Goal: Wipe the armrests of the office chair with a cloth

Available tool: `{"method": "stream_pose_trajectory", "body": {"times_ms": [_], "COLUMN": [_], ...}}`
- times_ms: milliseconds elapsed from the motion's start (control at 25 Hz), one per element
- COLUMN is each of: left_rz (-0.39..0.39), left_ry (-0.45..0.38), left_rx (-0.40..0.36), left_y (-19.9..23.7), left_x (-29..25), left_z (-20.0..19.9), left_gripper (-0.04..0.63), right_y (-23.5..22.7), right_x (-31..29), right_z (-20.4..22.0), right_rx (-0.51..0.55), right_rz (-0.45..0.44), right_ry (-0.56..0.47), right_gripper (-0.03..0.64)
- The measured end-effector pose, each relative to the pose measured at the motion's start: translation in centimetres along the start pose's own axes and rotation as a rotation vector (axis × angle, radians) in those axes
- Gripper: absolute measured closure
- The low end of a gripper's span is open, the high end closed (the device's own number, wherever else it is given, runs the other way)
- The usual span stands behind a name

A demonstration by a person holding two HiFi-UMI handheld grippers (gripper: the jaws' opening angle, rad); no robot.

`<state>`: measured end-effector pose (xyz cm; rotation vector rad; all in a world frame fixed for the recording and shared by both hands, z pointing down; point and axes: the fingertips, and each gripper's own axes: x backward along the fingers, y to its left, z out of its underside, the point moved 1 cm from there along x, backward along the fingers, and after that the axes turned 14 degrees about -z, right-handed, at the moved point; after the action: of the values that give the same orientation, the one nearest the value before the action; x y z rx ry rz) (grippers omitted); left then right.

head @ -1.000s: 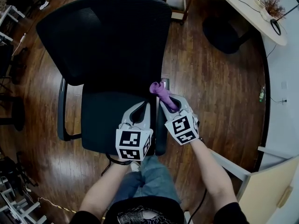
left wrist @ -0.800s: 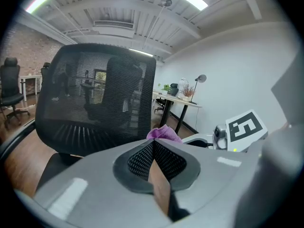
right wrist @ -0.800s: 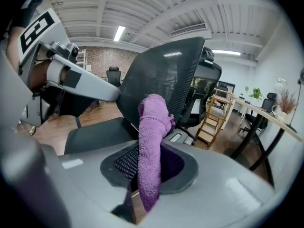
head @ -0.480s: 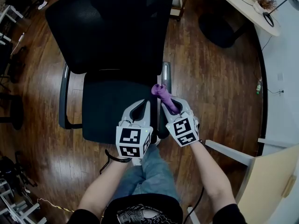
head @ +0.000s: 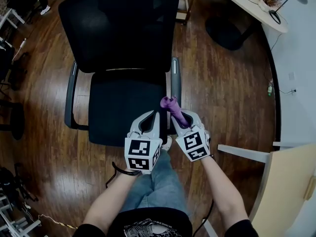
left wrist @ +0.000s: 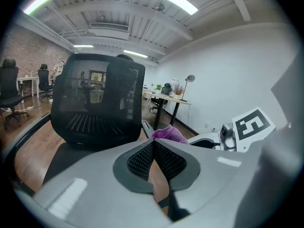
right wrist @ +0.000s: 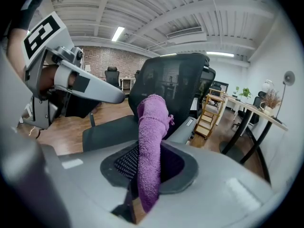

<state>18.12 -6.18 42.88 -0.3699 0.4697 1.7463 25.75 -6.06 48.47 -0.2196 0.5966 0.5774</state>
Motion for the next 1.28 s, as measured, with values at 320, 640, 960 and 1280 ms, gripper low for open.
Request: {"method": "stream_pose_trajectory", "body": {"times_ms": [320, 640, 960, 1280], "left_rz": [0.009, 0.024, 0.025, 0.023], "left_ry": [0.006, 0.035, 0.049, 0.032], "left_rx": [-0.014, -0.009, 0.0, -0.033], "left_y": [0.1, 0.5, 0.1, -1.1], "left_x": [4.1, 6.1, 5.2, 5.4], "left_z": [2.8, 6.3, 9.3, 11.7], "left_gripper": [0.592, 0.591, 0.592, 0.592], "right_y": [4.1, 6.7, 8.6, 9.5], "right_x": [1.9, 2.2, 1.4, 0.4], "right_z": [2.4, 5.2, 8.5, 13.5], "right_rx": [-0.068, -0.226, -0.307, -0.353], "right_rz": [0.038, 0.1, 0.119, 0.111], "right_ry": [-0.025, -0.104, -0.167, -0.18], "right_gripper": [0.541, 0.541, 0.541, 0.541]}}
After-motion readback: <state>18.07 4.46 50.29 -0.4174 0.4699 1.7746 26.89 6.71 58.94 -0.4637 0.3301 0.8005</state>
